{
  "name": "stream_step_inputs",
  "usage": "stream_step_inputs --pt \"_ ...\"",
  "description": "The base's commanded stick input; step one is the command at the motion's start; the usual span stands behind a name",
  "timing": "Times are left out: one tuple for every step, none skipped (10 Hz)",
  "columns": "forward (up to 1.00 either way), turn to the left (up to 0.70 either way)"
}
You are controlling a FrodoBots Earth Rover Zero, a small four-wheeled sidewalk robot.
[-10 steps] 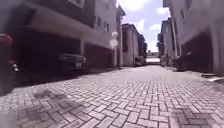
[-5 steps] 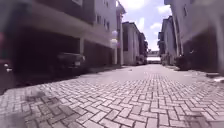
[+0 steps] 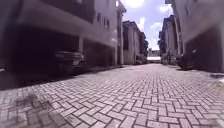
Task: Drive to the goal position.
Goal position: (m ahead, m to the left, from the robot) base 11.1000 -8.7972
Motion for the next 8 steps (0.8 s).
stream_step_inputs --pt "0.50 0.00" --pt "0.50 0.00" --pt "0.50 0.00" --pt "0.50 0.00" --pt "0.50 0.00" --pt "0.50 0.00" --pt "0.50 0.00" --pt "0.50 0.00"
